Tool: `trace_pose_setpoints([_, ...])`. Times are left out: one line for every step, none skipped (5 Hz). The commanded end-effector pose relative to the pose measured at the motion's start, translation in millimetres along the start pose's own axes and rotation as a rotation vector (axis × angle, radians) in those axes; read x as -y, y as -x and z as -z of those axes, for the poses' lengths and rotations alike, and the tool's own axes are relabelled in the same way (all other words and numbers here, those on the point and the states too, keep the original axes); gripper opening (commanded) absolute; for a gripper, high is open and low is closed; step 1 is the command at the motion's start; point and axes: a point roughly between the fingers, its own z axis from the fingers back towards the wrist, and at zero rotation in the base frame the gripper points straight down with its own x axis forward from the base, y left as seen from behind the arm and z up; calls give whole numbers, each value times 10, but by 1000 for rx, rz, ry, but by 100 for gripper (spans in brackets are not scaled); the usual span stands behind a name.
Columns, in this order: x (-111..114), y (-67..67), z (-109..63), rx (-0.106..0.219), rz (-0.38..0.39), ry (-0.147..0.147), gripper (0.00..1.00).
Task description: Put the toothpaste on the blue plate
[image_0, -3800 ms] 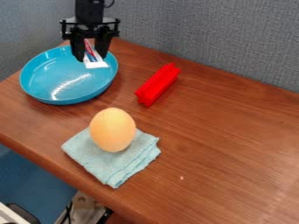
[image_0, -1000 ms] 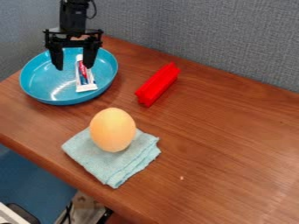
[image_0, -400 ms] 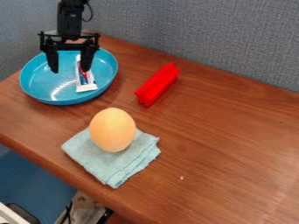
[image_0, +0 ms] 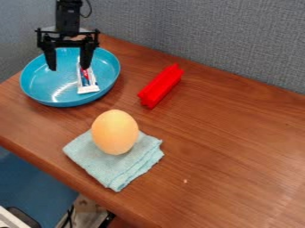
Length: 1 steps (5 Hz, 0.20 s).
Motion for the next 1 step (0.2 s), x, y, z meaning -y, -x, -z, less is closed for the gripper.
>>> trace_pose_setpoints([-131,-13,-341,86,-16,49,100])
